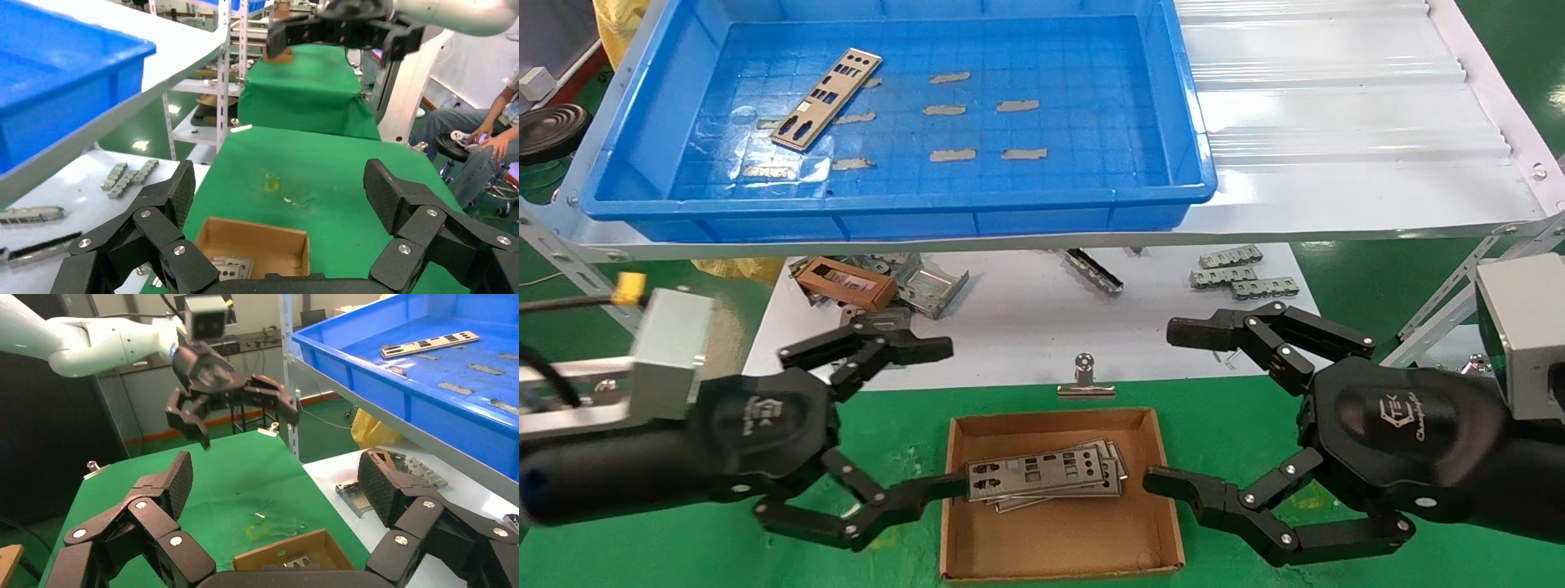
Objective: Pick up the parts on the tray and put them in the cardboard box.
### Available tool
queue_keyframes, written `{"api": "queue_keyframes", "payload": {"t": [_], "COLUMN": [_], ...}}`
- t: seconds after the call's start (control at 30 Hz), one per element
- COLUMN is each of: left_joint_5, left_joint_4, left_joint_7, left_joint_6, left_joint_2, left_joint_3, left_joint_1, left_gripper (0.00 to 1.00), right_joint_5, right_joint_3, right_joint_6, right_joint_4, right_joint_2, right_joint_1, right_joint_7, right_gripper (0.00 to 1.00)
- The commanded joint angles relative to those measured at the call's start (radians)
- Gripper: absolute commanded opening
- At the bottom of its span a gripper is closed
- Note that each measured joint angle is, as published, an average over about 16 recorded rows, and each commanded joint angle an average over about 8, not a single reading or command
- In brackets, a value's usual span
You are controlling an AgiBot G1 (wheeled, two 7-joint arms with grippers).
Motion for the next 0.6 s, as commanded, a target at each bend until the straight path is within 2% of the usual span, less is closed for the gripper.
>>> {"api": "queue_keyframes", "payload": {"t": [0.03,0.6], "left_joint_5": [-0.008,-0.064], "left_joint_4": [-0.037,-0.299], "left_joint_7": [-0.023,-0.177], "left_joint_6": [-0.004,-0.030], "left_joint_2": [-0.021,-0.167], "left_joint_3": [-0.017,-0.141], "left_joint_1": [0.013,0.106], "left_gripper": [1.00,1.00], "right_joint_5": [0.000,0.000], "right_joint_3": [0.000,0.000], "right_joint_6": [0.000,0.000], "right_joint_4": [0.000,0.000], "right_joint_2": [0.000,0.000], "right_joint_1": [0.000,0.000], "right_joint_7": [0.000,0.000], "right_gripper": [1.00,1.00]}}
